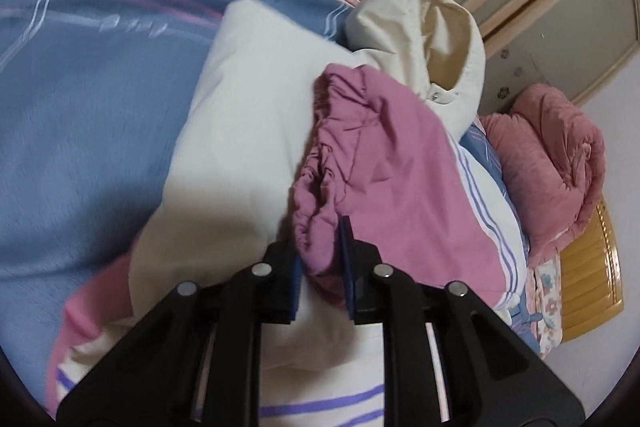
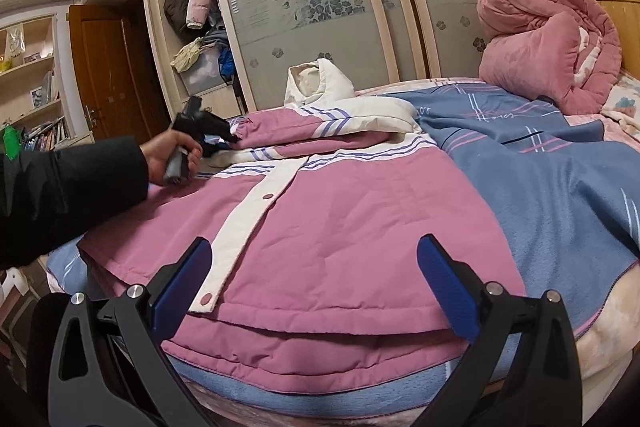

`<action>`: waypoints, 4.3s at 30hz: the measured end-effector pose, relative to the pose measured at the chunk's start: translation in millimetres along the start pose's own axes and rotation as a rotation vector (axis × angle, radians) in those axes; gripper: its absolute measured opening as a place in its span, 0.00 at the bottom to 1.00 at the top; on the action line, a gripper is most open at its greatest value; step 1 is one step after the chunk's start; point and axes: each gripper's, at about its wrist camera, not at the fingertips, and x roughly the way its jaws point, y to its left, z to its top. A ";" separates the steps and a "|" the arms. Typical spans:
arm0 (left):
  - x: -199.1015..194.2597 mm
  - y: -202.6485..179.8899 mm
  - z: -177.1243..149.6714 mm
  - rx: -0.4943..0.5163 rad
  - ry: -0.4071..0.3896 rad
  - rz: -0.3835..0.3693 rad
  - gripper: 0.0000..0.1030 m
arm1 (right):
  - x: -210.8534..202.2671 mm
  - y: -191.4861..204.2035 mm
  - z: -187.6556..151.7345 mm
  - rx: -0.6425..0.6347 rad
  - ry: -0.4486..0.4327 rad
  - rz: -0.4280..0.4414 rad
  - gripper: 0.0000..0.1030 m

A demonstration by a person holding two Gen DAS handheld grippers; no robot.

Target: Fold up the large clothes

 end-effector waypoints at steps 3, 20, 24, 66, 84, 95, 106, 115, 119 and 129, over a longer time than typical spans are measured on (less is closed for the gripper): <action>-1.7 1.9 -1.8 -0.016 -0.019 -0.020 0.30 | 0.6 4.0 -0.4 -0.012 0.003 0.005 0.99; -294.9 -22.3 -201.0 0.306 -0.337 0.304 0.98 | -26.7 8.7 -11.9 -0.086 -0.051 -0.080 0.99; -331.7 -27.4 -269.3 0.316 -0.343 0.339 0.98 | -32.9 11.8 -13.5 -0.099 -0.068 -0.094 0.99; -353.3 -60.3 -365.0 0.513 -0.435 0.363 0.98 | -58.5 21.7 -16.4 -0.107 -0.176 -0.129 0.99; -312.1 -83.2 -312.4 0.612 -0.413 0.325 0.98 | -42.3 27.3 43.0 -0.097 -0.088 -0.129 0.99; -250.7 -123.6 -195.5 0.700 -0.436 0.280 0.98 | 43.0 51.5 175.9 -0.226 0.007 -0.180 0.99; -142.7 -53.3 -139.6 0.484 -0.320 0.324 0.98 | 310.2 49.0 288.7 -0.180 0.218 -0.179 0.99; -137.6 -44.8 -134.5 0.469 -0.321 0.304 0.98 | 529.5 41.5 337.8 -0.170 0.336 -0.398 0.99; -135.9 -41.5 -135.3 0.462 -0.290 0.295 0.98 | 590.2 50.1 343.6 -0.245 0.348 -0.495 0.98; -130.2 -34.5 -135.3 0.453 -0.259 0.285 0.98 | 613.3 18.9 350.7 -0.220 0.394 -0.534 0.07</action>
